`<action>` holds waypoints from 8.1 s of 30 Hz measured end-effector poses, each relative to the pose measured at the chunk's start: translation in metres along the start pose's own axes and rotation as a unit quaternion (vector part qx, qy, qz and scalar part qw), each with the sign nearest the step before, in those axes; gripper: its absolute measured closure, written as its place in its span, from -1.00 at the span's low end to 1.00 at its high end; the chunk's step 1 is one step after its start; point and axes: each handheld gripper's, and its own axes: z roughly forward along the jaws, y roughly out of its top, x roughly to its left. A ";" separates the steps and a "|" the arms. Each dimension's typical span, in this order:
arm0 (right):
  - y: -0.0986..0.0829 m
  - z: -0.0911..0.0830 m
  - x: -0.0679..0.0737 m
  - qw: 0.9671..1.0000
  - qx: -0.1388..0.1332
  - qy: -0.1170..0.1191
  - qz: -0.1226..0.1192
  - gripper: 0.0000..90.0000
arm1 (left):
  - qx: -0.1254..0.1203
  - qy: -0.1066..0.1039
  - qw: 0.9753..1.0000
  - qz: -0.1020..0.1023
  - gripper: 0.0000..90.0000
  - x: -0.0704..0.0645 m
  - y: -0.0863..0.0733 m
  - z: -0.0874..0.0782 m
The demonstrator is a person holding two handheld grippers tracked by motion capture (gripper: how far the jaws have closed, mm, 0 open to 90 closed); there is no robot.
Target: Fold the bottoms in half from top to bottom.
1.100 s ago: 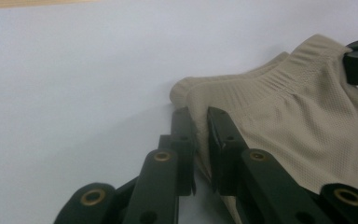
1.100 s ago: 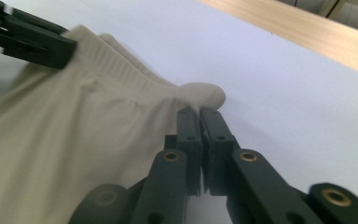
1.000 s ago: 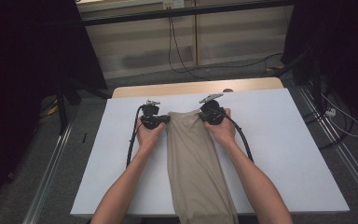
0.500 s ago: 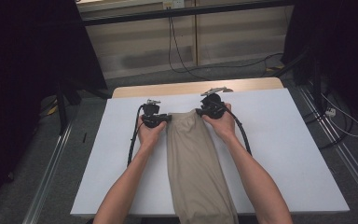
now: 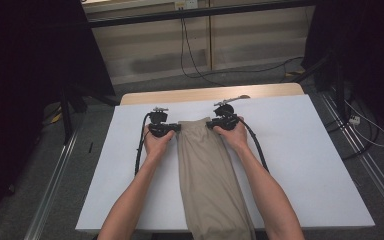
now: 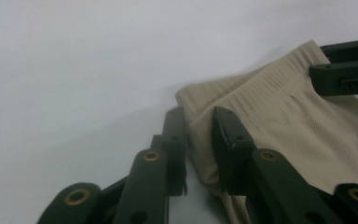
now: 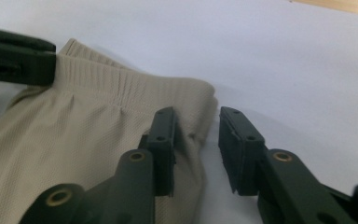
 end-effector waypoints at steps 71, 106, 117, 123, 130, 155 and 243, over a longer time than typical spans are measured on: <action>0.021 -0.178 -0.003 0.982 -0.184 0.034 -0.029 0.88 | -0.132 -0.133 0.971 0.147 0.80 -0.098 0.061 -0.094; -0.174 -0.220 0.082 0.986 -0.043 0.097 -0.125 0.87 | 0.010 -0.200 0.943 0.265 0.75 -0.149 -0.134 -0.137; -0.189 -0.238 0.093 0.985 -0.037 0.125 -0.113 0.43 | 0.025 -0.227 0.938 0.259 0.45 -0.161 -0.150 -0.151; -0.176 -0.236 0.094 0.985 -0.059 0.128 -0.100 0.01 | 0.002 -0.217 0.944 0.247 -0.15 -0.158 -0.139 -0.157; -0.175 -0.211 0.086 0.987 -0.001 0.130 -0.092 0.47 | -0.006 -0.225 0.948 0.226 -0.18 -0.168 -0.126 -0.143; -0.190 -0.232 0.105 0.980 0.005 0.166 -0.109 0.05 | 0.054 -0.270 0.926 0.260 0.04 -0.180 -0.155 -0.154; -0.005 -0.182 -0.021 0.993 -0.114 0.020 -0.033 0.93 | -0.092 -0.087 0.990 0.067 0.85 -0.082 0.039 -0.059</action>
